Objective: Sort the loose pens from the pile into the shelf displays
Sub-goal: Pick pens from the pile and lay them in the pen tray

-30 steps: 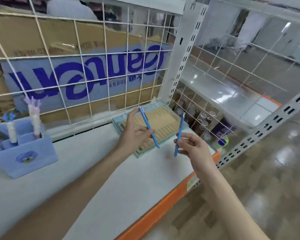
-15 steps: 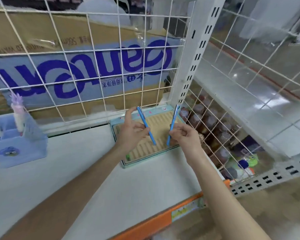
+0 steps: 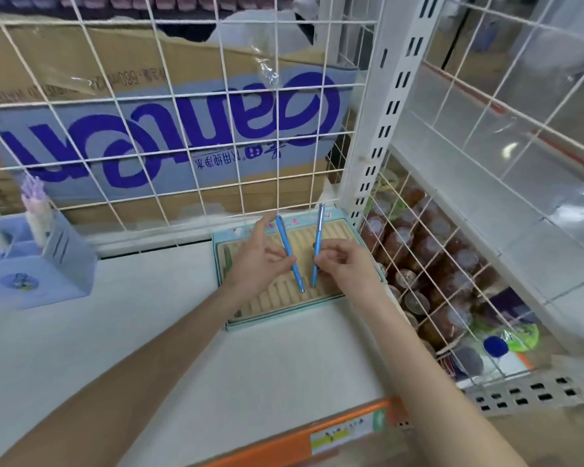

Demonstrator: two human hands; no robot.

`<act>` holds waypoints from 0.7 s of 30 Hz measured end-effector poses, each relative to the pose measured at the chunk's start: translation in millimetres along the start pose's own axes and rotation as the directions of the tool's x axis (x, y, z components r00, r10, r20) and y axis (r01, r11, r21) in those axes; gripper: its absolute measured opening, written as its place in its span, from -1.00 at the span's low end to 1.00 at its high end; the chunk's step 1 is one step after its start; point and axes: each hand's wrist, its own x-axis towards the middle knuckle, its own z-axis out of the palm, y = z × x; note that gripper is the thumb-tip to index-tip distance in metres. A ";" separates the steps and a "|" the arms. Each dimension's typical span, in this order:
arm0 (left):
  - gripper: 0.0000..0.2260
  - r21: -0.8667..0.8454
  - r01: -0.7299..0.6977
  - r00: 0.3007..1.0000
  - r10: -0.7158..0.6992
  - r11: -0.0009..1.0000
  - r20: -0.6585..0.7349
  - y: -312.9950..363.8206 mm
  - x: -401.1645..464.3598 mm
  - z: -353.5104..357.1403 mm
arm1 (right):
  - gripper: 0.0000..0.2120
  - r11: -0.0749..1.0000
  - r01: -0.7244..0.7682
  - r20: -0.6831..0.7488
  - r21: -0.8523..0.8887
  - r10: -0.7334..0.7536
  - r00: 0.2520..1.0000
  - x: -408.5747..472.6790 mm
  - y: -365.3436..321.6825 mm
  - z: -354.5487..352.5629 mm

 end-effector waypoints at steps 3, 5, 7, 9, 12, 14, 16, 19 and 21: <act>-0.35 0.036 -0.010 1.000 0.010 0.999 -0.010 -2.1 0.0 -2.2 | -0.84 1.000 -0.006 0.021 -0.016 0.007 1.000 2.0 4.7 4.0; -0.35 0.068 -0.015 1.000 0.016 0.998 -0.016 -2.9 -1.1 -3.4 | -0.84 0.999 -0.001 0.034 -0.034 0.002 0.999 2.6 6.0 7.1; -0.33 0.091 -0.023 1.000 0.024 0.996 -0.009 -2.5 -3.2 -1.8 | -0.82 0.999 0.012 0.051 -0.051 -0.010 0.999 2.7 4.9 10.1; -0.27 0.117 -0.033 0.999 0.034 0.993 -0.003 -3.0 -5.5 1.0 | -0.79 0.996 0.031 0.069 -0.086 -0.025 0.997 2.3 4.0 12.3; -0.23 0.206 -0.068 0.998 0.066 0.976 0.017 -7.1 -6.2 2.3 | -0.79 0.986 0.052 0.080 -0.158 -0.039 0.996 1.6 6.4 14.4; -0.28 0.293 -0.096 0.995 0.080 0.951 0.065 -8.2 -5.9 1.1 | -0.79 0.982 0.052 0.089 -0.180 -0.036 0.995 1.2 7.9 15.5; -0.33 0.354 -0.106 0.992 0.076 0.929 0.097 -7.9 -5.0 -0.1 | -0.79 0.978 0.056 0.102 -0.200 -0.036 0.994 1.0 7.3 16.5; -0.34 0.355 -0.108 0.991 0.073 0.928 0.111 -7.8 -3.3 -0.8 | -0.79 0.977 0.066 0.107 -0.204 -0.045 0.993 0.2 5.4 16.4; -0.33 0.317 -0.092 0.992 0.058 0.944 0.114 -8.6 -2.1 -1.8 | -0.78 0.981 0.062 0.105 -0.182 -0.043 0.994 -0.5 4.8 15.2</act>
